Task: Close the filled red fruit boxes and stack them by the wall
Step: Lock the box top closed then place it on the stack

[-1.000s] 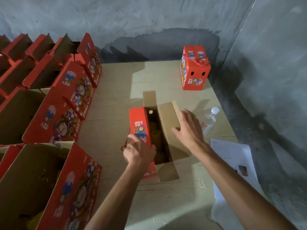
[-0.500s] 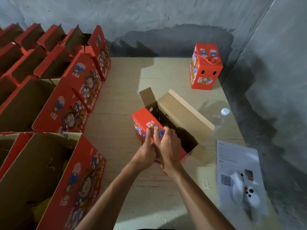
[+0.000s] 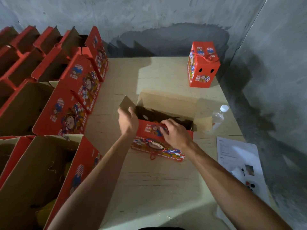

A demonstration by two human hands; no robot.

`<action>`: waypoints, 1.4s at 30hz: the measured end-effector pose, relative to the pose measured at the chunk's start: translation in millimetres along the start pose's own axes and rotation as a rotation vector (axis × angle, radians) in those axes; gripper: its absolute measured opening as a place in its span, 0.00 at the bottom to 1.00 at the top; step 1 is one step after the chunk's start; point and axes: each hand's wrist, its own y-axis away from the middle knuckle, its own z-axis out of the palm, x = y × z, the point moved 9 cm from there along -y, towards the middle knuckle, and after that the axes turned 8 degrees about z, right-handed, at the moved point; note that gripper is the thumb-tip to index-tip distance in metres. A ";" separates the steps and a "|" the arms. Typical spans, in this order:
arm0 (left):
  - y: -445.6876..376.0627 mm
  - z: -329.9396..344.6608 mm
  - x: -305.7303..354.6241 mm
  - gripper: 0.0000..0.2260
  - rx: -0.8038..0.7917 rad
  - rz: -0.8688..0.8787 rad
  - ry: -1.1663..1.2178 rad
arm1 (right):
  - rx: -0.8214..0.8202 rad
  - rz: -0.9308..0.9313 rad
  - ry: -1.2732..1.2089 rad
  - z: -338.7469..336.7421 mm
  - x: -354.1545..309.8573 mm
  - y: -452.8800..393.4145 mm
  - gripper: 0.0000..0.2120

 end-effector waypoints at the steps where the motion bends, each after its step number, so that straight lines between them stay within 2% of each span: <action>1: 6.3 2.0 16.9 0.12 0.026 0.202 -0.073 | 0.007 -0.008 -0.020 -0.4 0.8 -0.5 0.15; 3: 40.4 35.6 51.5 0.08 -0.120 0.653 -0.175 | 0.002 -0.016 -0.038 0.7 0.2 -2.4 0.11; 4: 59.9 56.8 55.8 0.09 -0.221 0.786 -0.259 | -0.006 -0.010 -0.026 1.3 0.7 -5.7 0.10; 5: 71.6 71.1 53.9 0.10 -0.278 0.834 -0.354 | -0.009 0.007 -0.007 1.9 2.4 -8.5 0.09; 8: 66.2 82.3 42.4 0.13 -0.297 0.740 -0.460 | 0.140 -0.004 0.048 -8.1 -0.2 -1.7 0.11; 11: 52.3 66.6 43.8 0.16 -0.323 0.803 -0.449 | 0.414 -0.029 0.137 -33.0 4.9 14.2 0.08; 15: 39.9 49.4 27.5 0.16 -0.340 0.848 -0.600 | 0.528 0.383 0.271 -65.8 64.3 31.7 0.33; 17: 41.5 52.9 19.4 0.18 -0.378 0.804 -0.641 | 0.520 0.611 0.062 -75.7 100.1 41.6 0.42; 19: 47.0 56.7 16.9 0.18 -0.382 0.763 -0.657 | 0.469 0.725 -0.331 -69.1 119.4 40.1 0.39; 20: 51.3 57.3 15.9 0.18 -0.368 0.736 -0.662 | 0.459 0.713 -0.408 -68.9 116.9 37.0 0.33; 22: 58.8 55.9 11.9 0.18 -0.330 0.656 -0.680 | 0.514 0.585 -0.367 -78.8 100.8 28.2 0.22; 24: 63.2 52.5 6.4 0.19 -0.294 0.580 -0.715 | 0.519 0.496 -0.385 -84.1 86.6 18.1 0.16; 27: 63.9 48.7 3.1 0.19 -0.268 0.528 -0.720 | 0.240 0.335 -0.194 -63.3 60.2 3.2 0.27; 28: 62.4 48.8 3.2 0.20 -0.271 0.520 -0.718 | 0.191 0.259 -0.130 -54.1 51.8 3.3 0.25; 30: 58.5 49.8 4.0 0.21 -0.283 0.507 -0.695 | 0.218 0.102 -0.029 -42.4 42.6 5.6 0.15; 31: 56.5 49.7 4.5 0.21 -0.285 0.498 -0.678 | 0.229 0.095 -0.029 -40.2 44.9 4.8 0.11; 33: 53.8 48.3 4.5 0.22 -0.291 0.469 -0.668 | 0.233 0.135 -0.064 -40.5 52.4 -0.5 0.09; 36: 57.3 46.8 6.6 0.20 -0.294 0.477 -0.674 | 0.291 0.104 0.041 -43.7 53.1 -7.2 0.08; 38: 60.8 44.5 12.4 0.16 -0.274 0.498 -0.639 | 0.253 0.164 0.035 -36.2 61.7 -14.3 0.22; 40: 61.3 44.5 17.0 0.14 -0.264 0.505 -0.604 | 0.087 0.318 -0.169 -26.1 78.6 -25.1 0.43; 42: 61.0 45.2 17.7 0.13 -0.258 0.510 -0.596 | -0.042 0.438 -0.364 -18.2 90.1 -30.7 0.52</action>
